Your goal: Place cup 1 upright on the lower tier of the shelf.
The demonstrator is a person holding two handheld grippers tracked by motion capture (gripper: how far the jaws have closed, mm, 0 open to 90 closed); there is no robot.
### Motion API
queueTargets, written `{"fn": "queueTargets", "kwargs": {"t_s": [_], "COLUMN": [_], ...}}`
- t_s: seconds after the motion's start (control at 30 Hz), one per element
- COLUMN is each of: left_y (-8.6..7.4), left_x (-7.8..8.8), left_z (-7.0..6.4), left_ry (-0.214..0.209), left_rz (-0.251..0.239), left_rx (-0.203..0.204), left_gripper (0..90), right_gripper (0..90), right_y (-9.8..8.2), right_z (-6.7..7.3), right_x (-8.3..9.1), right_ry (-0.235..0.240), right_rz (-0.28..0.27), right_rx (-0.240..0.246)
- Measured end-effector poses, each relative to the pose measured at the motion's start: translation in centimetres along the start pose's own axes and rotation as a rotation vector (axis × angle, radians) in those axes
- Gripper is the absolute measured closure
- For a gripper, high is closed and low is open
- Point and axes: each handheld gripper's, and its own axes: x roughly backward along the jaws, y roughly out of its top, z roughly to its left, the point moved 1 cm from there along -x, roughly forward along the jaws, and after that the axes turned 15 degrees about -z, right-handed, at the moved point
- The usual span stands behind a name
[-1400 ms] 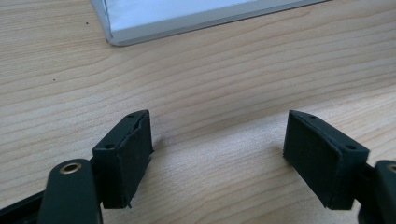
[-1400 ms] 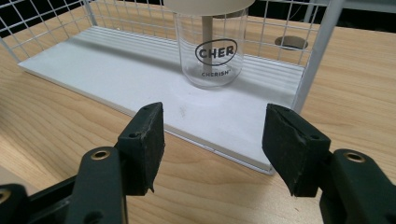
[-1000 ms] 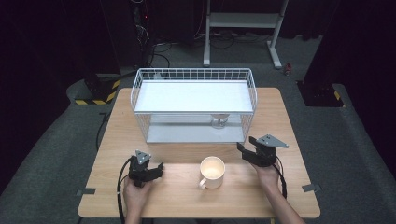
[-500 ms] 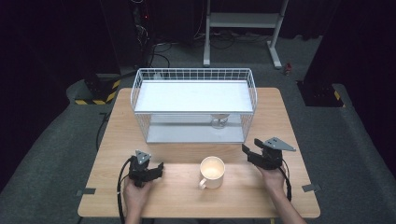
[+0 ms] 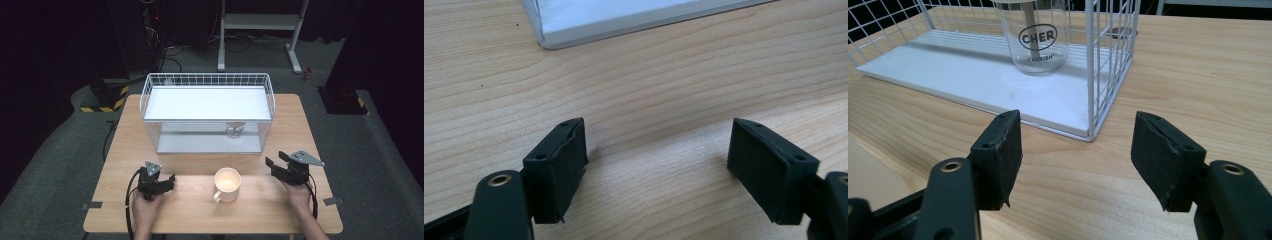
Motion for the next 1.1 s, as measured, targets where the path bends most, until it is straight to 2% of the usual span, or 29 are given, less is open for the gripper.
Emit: {"fn": "queueTargets", "kwargs": {"t_s": [0.2,0.5,0.8,0.93,1.1], "left_y": [0.0,0.0,0.0,0.0,0.0], "left_x": [0.0,0.0,0.0,0.0,0.0], "left_z": [0.0,0.0,0.0,0.0,0.0], "left_ry": [0.0,0.0,0.0,0.0,-0.001], "left_rz": [0.0,0.0,0.0,0.0,0.001], "left_rx": [0.0,0.0,0.0,0.0,0.0], "left_gripper": [23.7,23.8,23.8,23.7,23.7], "right_gripper": [37.0,36.8,36.5,36.3,36.0], "right_y": [-0.5,-1.2,-1.7,-2.2,-2.8], "right_z": [-0.3,-0.6,-0.7,-0.8,-1.1], "right_x": [0.6,1.4,2.1,2.3,2.7], "right_ry": [-0.003,-0.018,-0.023,-0.025,-0.028], "right_rz": [-0.006,0.001,0.031,0.047,0.07], "right_rx": [-0.024,-0.029,-0.012,0.013,0.012]}}
